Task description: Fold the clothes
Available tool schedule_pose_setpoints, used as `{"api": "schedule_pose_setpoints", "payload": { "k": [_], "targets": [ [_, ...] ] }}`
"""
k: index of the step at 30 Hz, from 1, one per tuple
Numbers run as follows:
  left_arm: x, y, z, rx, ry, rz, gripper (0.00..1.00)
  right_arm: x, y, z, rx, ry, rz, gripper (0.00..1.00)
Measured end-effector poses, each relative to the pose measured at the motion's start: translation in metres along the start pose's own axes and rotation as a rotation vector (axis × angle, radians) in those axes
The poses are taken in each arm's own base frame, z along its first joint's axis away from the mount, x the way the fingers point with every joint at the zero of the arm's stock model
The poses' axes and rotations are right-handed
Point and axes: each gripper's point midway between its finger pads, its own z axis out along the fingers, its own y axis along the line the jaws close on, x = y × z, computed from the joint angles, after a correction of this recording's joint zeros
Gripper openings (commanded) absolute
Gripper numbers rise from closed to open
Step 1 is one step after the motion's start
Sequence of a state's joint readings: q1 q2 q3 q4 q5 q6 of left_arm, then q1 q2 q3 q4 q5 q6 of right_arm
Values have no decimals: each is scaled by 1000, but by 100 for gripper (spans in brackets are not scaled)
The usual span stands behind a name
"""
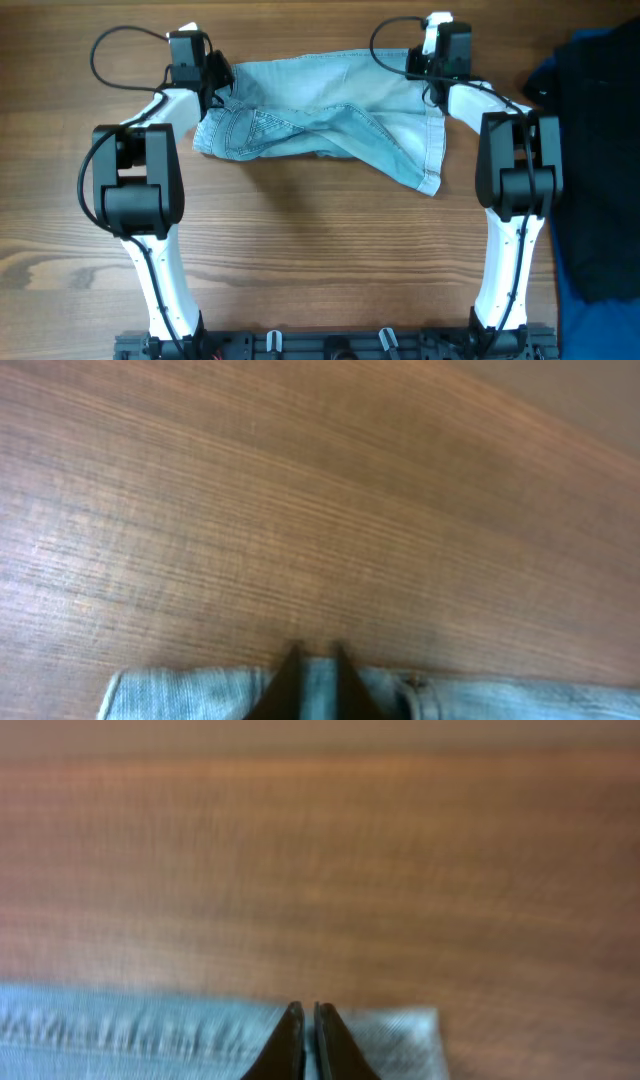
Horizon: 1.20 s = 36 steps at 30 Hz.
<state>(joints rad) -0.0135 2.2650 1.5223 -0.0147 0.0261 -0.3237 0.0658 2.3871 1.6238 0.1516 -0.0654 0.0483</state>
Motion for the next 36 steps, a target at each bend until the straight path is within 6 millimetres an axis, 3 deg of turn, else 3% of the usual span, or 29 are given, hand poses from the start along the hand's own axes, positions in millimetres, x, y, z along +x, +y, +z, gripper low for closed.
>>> {"api": "schedule_pose_setpoints", "payload": {
  "k": [2, 4, 6, 8, 9, 10, 11, 13, 14, 16, 20, 25, 26, 30, 34, 36],
  "targets": [
    [-24, -10, -8, 1, -8, 39, 31, -33, -5, -10, 15, -62, 1, 16],
    [-54, -23, -33, 5, -21, 57, 39, -65, -5, -42, 21, -75, 3, 30],
    [-84, -37, -84, 10, -35, 62, 52, -84, 5, -102, -8, 28, 13, 45],
    [-99, -44, -146, 6, -26, 72, 64, -102, 20, -157, -61, 65, -5, 48],
    [-93, -43, -171, -13, 28, 73, 73, -95, 31, -183, -117, 131, -32, 56],
    [-74, -35, -194, -47, 117, 75, 77, -87, 44, -197, -192, 174, -75, 63],
    [-63, -29, -201, -67, 168, 69, 82, -74, 55, -201, -258, 212, -157, 67],
    [-21, -2, -199, -140, 346, 45, 93, -38, 82, -193, -374, 316, -236, 69],
    [-15, 8, -198, -150, 381, 27, 95, -25, 96, -186, -419, 341, -282, 69],
    [-13, 26, -200, -160, 411, -24, 96, 0, 123, -175, -514, 382, -353, 69],
    [-11, 52, -208, -163, 451, -105, 98, 18, 159, -175, -616, 390, -457, 69],
    [-11, 59, -211, -162, 463, -130, 98, 48, 183, -165, -684, 434, -531, 66],
    [-10, 59, -211, -162, 464, -130, 98, 57, 184, -160, -691, 456, -532, 60],
    [-10, 58, -211, -159, 467, -132, 98, 84, 186, -144, -709, 506, -544, 18],
    [-10, 58, -211, -158, 466, -132, 99, 94, 189, -157, -746, 574, -479, 7],
    [-10, 57, -211, -155, 465, -132, 99, 106, 190, -183, -790, 673, -427, 7]
  ]
}}
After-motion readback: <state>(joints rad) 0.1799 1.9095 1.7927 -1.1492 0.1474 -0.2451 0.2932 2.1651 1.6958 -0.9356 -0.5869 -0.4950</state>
